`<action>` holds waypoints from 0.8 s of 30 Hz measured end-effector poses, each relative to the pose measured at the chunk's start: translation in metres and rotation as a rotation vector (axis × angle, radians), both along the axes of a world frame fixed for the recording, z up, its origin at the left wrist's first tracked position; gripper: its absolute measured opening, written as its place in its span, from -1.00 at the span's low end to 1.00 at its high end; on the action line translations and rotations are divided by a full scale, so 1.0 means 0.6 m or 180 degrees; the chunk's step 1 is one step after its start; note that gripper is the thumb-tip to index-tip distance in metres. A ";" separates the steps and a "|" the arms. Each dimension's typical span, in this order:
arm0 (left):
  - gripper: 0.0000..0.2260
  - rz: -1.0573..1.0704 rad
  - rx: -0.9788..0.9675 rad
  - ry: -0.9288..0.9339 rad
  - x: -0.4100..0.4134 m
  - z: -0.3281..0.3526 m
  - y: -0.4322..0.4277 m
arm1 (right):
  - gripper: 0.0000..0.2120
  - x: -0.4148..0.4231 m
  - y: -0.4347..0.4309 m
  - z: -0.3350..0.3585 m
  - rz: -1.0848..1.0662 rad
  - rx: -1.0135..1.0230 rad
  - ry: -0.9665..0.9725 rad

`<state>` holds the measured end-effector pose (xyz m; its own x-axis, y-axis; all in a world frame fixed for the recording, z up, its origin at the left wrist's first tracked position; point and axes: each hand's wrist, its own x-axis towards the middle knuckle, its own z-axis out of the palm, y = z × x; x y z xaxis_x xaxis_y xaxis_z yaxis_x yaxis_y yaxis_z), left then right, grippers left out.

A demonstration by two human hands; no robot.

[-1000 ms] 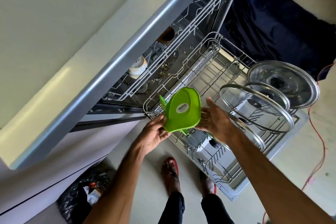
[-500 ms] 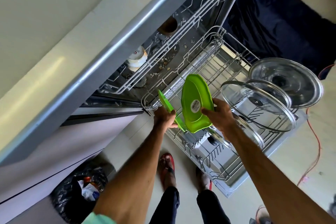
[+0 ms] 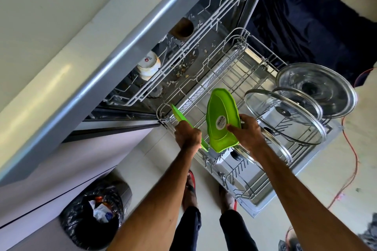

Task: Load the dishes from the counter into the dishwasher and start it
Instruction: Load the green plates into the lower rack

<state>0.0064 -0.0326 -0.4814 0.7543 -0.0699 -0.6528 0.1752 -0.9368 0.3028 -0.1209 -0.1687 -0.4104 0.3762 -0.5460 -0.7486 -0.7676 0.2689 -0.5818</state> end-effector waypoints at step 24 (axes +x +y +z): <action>-0.80 -0.0121 -0.0123 -0.0437 -0.031 -0.002 0.000 | -0.68 0.011 0.003 -0.013 0.0224 -0.0227 0.0054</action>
<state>-0.0119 -0.0325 -0.4827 0.8327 -0.1233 -0.5399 0.0942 -0.9292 0.3574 -0.1141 -0.1667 -0.4182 0.4031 -0.5709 -0.7153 -0.7930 0.1722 -0.5843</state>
